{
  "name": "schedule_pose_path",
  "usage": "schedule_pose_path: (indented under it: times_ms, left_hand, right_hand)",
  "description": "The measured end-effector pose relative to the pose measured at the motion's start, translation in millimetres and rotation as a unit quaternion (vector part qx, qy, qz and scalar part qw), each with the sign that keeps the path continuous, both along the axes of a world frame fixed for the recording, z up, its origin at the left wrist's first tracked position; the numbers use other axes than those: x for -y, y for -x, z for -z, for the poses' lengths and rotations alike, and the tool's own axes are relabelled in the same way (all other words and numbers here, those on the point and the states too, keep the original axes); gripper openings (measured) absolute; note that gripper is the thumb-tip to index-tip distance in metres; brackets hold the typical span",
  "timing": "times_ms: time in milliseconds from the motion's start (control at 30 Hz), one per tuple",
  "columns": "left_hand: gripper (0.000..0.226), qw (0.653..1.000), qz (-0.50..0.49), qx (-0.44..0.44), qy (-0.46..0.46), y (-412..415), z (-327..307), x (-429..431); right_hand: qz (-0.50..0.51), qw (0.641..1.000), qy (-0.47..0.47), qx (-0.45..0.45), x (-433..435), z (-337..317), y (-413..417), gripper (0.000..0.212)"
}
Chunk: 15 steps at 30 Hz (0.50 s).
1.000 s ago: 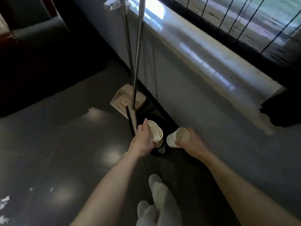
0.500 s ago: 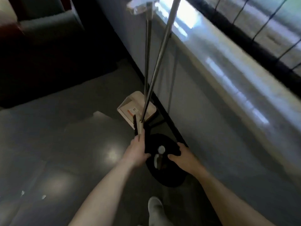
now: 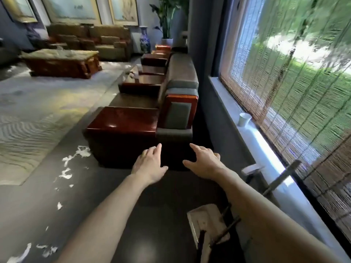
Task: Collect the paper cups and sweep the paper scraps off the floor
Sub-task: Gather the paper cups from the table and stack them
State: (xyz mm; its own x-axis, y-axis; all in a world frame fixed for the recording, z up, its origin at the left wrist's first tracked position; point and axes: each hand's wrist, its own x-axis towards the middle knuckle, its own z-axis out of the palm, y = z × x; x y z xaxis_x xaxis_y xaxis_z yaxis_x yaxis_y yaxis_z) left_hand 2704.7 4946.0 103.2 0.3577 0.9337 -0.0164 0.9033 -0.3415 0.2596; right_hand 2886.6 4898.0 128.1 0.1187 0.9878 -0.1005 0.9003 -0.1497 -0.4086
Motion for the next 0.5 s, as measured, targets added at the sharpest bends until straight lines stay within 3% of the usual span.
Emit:
schedule_pose_path:
  times_ms: [233, 500]
  left_hand:
    - [0.089, 0.992, -0.093, -0.046, -0.071, 152, -43, -116]
    - [0.083, 0.985, -0.119, -0.070, -0.099, 320, -74, -293]
  right_hand:
    - [-0.088, 0.995, -0.015, 0.040, -145, -36, 138, 0.079]
    - [-0.094, 0.994, -0.028, 0.053, -351, -54, 303, 0.078]
